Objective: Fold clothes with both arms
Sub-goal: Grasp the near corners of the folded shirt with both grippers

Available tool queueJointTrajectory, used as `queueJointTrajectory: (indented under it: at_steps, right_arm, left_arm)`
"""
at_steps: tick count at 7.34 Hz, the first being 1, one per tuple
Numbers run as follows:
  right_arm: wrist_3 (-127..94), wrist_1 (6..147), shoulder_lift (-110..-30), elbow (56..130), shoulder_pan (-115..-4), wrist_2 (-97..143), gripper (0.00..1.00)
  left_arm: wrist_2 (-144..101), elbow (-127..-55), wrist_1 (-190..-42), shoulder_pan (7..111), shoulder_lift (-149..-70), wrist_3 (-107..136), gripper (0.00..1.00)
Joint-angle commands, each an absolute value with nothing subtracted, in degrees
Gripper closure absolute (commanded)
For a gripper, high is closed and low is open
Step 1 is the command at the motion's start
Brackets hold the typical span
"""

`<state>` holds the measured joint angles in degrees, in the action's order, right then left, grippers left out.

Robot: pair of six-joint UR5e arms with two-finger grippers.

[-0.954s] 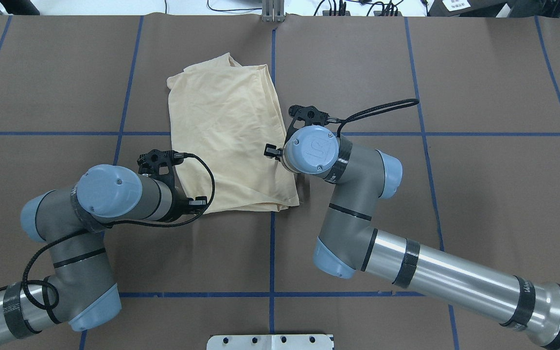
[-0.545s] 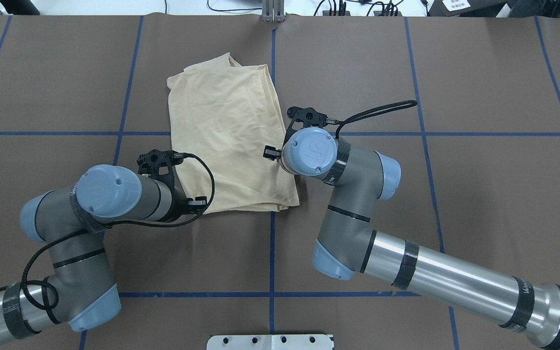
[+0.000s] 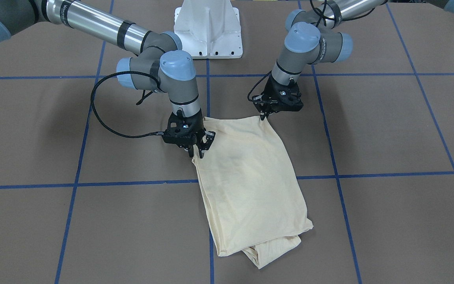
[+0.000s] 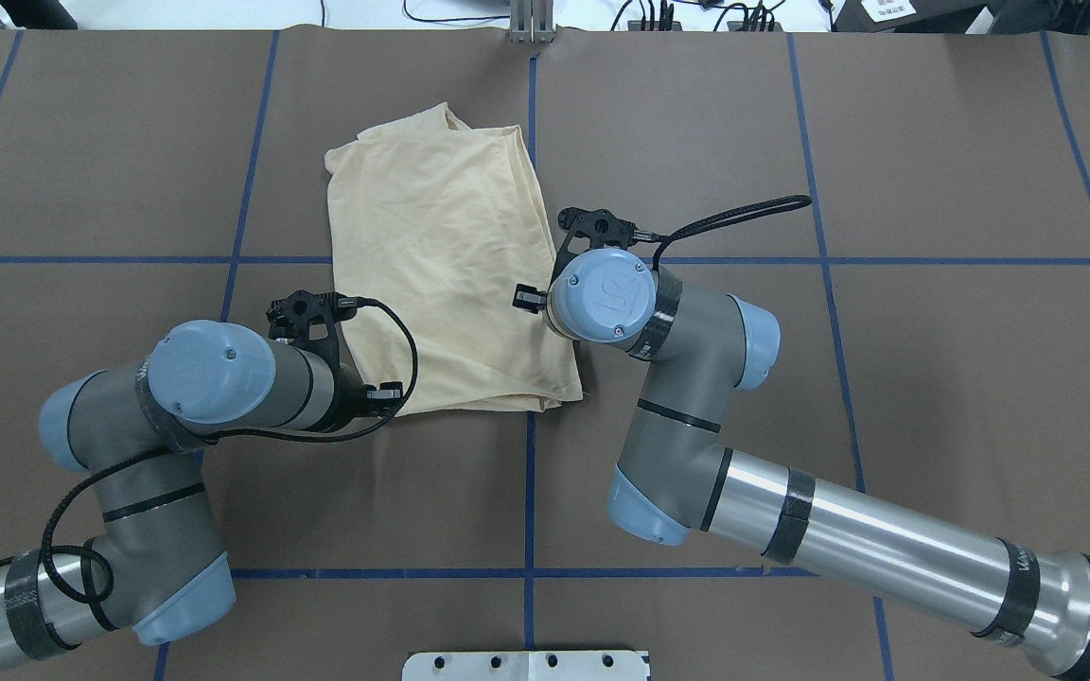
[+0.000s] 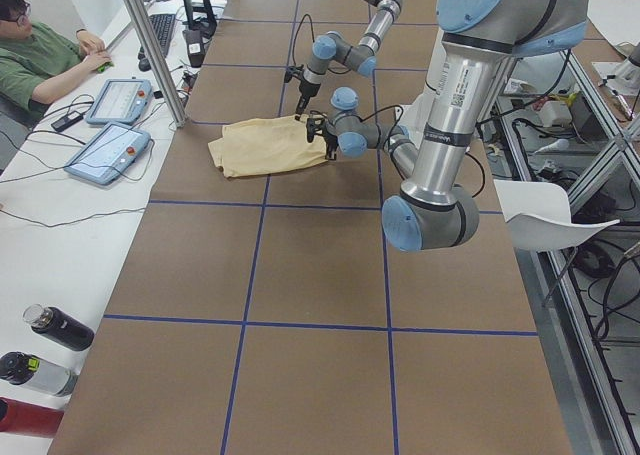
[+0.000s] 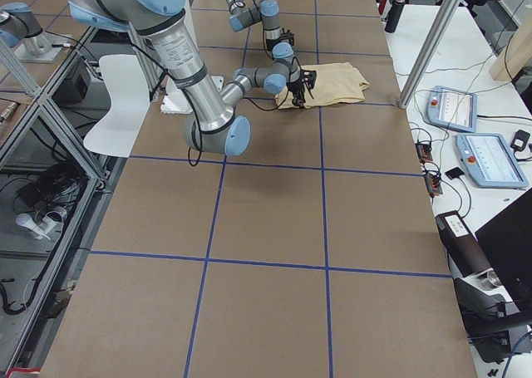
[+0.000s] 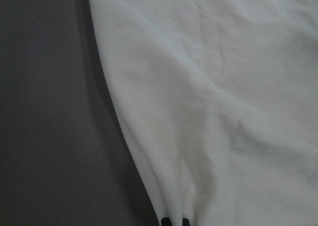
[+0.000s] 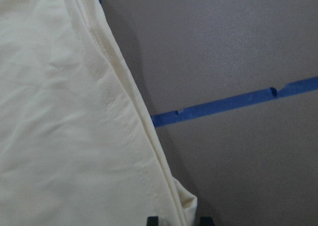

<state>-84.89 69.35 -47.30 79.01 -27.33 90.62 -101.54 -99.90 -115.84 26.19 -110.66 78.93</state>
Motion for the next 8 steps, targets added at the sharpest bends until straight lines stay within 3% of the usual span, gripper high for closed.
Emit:
queueJointTrajectory:
  at_steps: [1,5,8]
  right_arm:
    - [-84.7,69.3,-47.4,79.0,-27.3,90.6,0.6]
    - [-84.6,69.3,-47.4,78.9,-27.3,90.5,0.61]
    - [-84.6,69.3,-47.3,78.8,-27.3,88.6,0.68]
  left_arm:
    - [-101.6,-99.9,-115.8,26.2,-110.7,78.8,1.0]
    - [-101.6,-100.4,-115.8,26.2,-110.6,78.8,1.0]
    - [-101.7,-100.4,-115.8,26.2,-110.6,78.7,1.0]
